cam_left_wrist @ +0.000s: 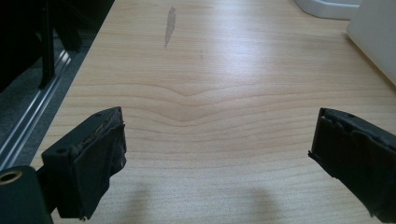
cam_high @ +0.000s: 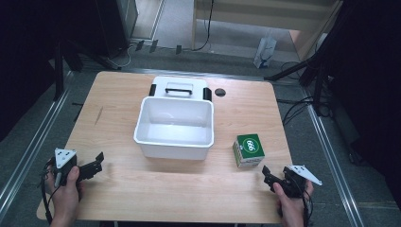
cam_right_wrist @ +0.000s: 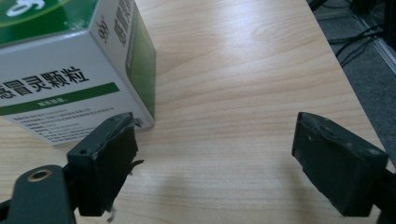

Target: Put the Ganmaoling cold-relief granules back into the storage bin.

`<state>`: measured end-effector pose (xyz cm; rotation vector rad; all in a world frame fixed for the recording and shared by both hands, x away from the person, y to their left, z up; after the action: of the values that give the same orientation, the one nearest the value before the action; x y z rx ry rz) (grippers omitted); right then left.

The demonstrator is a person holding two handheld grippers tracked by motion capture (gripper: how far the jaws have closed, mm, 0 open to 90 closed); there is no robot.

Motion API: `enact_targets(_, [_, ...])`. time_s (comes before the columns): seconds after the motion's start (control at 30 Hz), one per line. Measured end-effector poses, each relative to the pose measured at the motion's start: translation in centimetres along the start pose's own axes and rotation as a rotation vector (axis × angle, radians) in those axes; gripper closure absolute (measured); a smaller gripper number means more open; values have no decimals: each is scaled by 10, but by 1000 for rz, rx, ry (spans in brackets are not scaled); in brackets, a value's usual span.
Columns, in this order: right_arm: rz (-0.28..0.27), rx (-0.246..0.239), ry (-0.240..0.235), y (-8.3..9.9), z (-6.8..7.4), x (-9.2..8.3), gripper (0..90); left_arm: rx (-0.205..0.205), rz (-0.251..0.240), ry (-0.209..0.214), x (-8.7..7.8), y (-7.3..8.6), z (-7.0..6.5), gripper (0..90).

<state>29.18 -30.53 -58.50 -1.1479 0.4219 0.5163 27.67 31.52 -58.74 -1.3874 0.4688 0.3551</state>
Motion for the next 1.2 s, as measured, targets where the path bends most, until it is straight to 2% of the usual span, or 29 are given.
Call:
enact_targets(0.2, [-38,7,-2,-4,0,-4,198,1,1,-7,1,0,0,38])
enact_targets(0.23, [-66,20,7,-7,-1,-8,235,-2,4,-6,1,0,0,38])
enact_targets(0.37, [-85,11,6,-12,2,-12,331,-5,3,-5,0,0,1,38])
enact_targets(0.4, [-100,2,15,-18,5,-16,354,-3,2,-2,1,0,1,38])
enact_targets(0.57, [-88,-17,21,-29,14,-19,356,6,1,-4,1,0,0,38])
enact_targets(0.6, [-51,-47,41,-30,16,-18,325,7,1,-4,1,0,0,38])
enact_targets(0.63, [34,-86,58,-30,20,-16,261,7,1,-4,1,0,0,38])
enact_targets(0.67, [34,-86,58,-30,20,-16,261,7,-2,-3,1,0,0,38])
enact_targets(0.7, [76,-95,75,-30,21,-16,243,8,-3,-2,1,0,0,38])
enact_targets(0.73, [202,-124,127,-29,20,-16,116,8,-3,-3,0,0,0,38])
enact_targets(0.77, [202,-124,127,-29,20,-16,116,10,0,-1,0,0,0,38])
enact_targets(0.83, [311,-132,169,-30,20,-17,87,11,2,-2,0,0,0,38])
enact_targets(0.87, [431,-132,162,-30,22,-17,22,13,-1,-6,1,-1,-1,38])
enact_targets(0.9, [431,-132,162,-30,22,-17,22,17,1,-6,1,0,-1,38])
enact_targets(0.93, [481,-136,164,-31,22,-18,19,18,2,-7,1,-1,-1,38])
enact_targets(0.97, [507,-149,175,-33,22,-18,18,21,1,-8,1,-1,-1,38])
enact_targets(1.0, [560,-184,205,-39,22,-18,18,21,1,-9,1,-1,-1,38])
enact_targets(1.03, [560,-184,205,-39,22,-18,18,21,1,-9,1,-1,-1,38])
enact_targets(1.07, [608,-205,216,-44,26,-19,18,22,1,-9,1,-1,-1,38])
enact_targets(1.1, [608,-205,216,-44,26,-19,18,22,1,-9,1,-1,-1,38])
enact_targets(1.13, [629,-214,214,-47,28,-18,18,21,0,-9,1,-1,-1,38])
enact_targets(1.17, [666,-200,208,-51,35,-18,18,21,0,-9,1,-1,-1,38])
enact_targets(1.2, [666,-200,208,-51,35,-18,18,21,0,-9,1,-1,-1,38])
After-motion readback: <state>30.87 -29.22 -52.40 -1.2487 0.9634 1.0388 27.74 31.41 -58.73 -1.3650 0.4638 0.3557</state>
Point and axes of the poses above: each handheld gripper's, and its own axes: x roughly forward along the jaws, y roughly out of its underside, z roughly to its left, the point moved 7 cm from there along x, roughly forward along the jaws, and after that the axes turned 13 degrees about x, right-handed, at the moved point
